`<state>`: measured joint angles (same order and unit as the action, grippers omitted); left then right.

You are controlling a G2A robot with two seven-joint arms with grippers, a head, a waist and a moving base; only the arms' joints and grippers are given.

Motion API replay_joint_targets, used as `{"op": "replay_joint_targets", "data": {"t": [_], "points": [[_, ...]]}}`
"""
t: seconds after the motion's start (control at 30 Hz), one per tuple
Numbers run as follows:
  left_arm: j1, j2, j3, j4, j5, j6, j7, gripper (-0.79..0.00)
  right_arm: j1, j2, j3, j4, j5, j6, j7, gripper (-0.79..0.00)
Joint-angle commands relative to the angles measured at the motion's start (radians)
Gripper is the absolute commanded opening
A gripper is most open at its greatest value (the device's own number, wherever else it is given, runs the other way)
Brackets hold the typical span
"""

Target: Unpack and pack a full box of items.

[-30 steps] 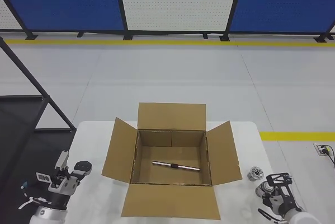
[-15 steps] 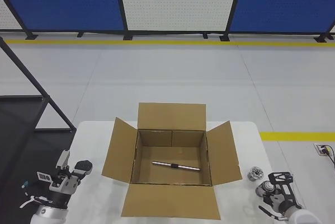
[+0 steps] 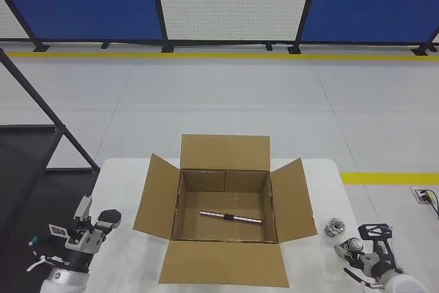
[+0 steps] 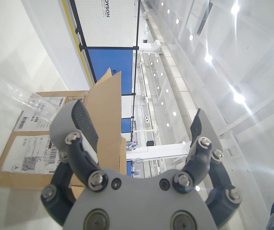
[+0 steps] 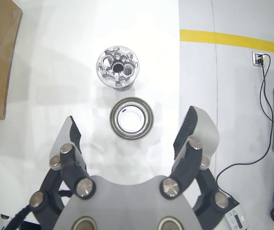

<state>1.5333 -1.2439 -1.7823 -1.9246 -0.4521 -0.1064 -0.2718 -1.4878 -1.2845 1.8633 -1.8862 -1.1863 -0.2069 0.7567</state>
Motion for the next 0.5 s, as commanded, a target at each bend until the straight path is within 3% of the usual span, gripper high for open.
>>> {"op": "replay_joint_targets", "data": {"t": [0.0, 0.3, 0.47], "points": [[-0.001, 0.000, 0.000, 0.000, -0.003, 0.001, -0.001, 0.000, -0.023, 0.002, 0.021, -0.066, 0.011, 0.000, -0.011, 0.000], [0.001, 0.000, -0.004, 0.004, -0.011, -0.009, -0.015, 0.000, -0.096, 0.015, 0.099, -0.464, 0.072, -0.097, -0.014, 0.000], [0.024, -0.001, -0.023, 0.004, -0.044, -0.041, -0.019, 0.000, 0.056, 0.036, -0.008, -0.464, 0.002, -0.261, -0.029, 0.000]]}}
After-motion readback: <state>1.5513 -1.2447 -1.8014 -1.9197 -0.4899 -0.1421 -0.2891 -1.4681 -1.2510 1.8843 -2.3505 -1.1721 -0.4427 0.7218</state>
